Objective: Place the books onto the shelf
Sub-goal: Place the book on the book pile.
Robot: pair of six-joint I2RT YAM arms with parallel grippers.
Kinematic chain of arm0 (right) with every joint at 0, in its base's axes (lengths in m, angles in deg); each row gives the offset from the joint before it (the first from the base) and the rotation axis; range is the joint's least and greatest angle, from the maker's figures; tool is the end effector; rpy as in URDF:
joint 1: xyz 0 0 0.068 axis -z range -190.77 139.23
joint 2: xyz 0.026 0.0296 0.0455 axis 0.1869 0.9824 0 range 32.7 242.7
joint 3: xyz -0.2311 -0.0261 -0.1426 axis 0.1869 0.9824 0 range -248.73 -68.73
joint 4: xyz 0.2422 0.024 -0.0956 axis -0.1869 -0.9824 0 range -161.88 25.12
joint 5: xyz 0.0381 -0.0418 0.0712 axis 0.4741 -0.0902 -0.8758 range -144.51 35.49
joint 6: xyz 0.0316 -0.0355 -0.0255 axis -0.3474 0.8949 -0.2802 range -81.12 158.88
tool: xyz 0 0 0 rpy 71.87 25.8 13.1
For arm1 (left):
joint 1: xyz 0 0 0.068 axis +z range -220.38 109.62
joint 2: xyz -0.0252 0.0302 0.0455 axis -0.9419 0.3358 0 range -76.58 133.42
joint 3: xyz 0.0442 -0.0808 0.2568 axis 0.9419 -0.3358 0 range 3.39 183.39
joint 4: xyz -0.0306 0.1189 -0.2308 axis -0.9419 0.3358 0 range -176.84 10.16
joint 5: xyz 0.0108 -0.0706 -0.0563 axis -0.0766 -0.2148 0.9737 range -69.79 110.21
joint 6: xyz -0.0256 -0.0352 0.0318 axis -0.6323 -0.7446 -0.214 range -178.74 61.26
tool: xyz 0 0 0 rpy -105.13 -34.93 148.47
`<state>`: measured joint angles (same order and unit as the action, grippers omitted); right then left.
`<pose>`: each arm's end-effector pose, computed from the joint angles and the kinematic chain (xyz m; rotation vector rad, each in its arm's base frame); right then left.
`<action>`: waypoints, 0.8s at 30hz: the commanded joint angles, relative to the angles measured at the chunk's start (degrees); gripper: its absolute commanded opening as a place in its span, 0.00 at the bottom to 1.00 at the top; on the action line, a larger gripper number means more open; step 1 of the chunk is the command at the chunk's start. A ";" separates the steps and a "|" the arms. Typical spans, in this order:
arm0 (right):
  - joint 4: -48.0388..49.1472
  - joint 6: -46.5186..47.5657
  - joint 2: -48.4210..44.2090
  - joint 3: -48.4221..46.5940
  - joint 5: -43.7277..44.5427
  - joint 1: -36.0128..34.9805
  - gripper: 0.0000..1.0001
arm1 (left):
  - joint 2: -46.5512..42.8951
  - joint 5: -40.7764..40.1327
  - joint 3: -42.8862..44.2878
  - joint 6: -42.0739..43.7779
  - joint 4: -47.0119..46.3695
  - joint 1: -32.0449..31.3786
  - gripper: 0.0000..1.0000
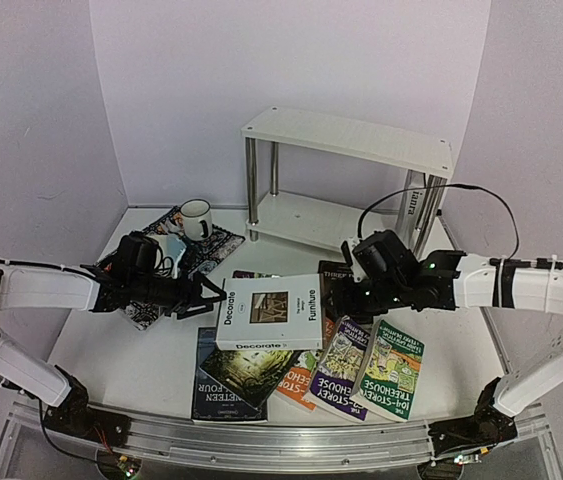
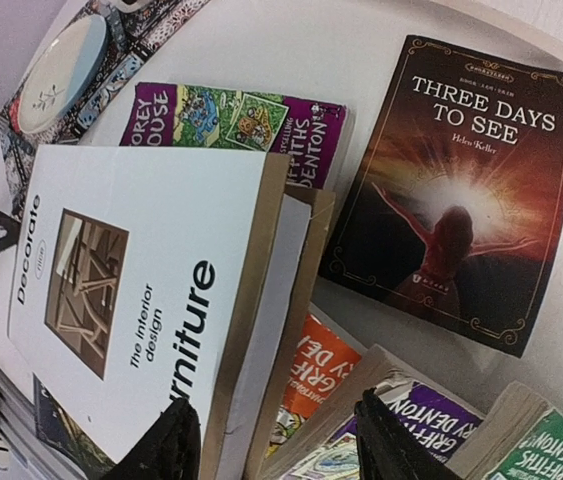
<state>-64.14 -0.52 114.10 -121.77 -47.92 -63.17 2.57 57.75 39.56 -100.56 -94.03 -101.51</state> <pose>0.1994 0.2523 0.2602 -0.1702 2.1599 0.8546 0.2228 -0.1599 0.1898 0.1909 2.4144 -1.3780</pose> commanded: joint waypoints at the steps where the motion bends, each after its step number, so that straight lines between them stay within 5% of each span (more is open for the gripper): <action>1: -5.60 5.08 -2.55 -2.28 2.67 0.15 0.57 | -1.37 0.12 1.64 0.34 -2.48 -0.07 0.66; 13: -9.01 7.35 -3.50 -2.91 4.89 0.11 0.63 | -1.97 -0.26 2.51 0.26 -2.41 -0.09 0.68; 24: -9.32 17.99 -5.36 -4.08 4.95 -1.66 0.83 | -3.15 0.00 0.45 -1.62 -2.40 -0.08 0.68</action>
<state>-71.20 11.42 111.22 -123.23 -44.70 -63.32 1.81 57.58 39.75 -101.18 -94.02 -101.51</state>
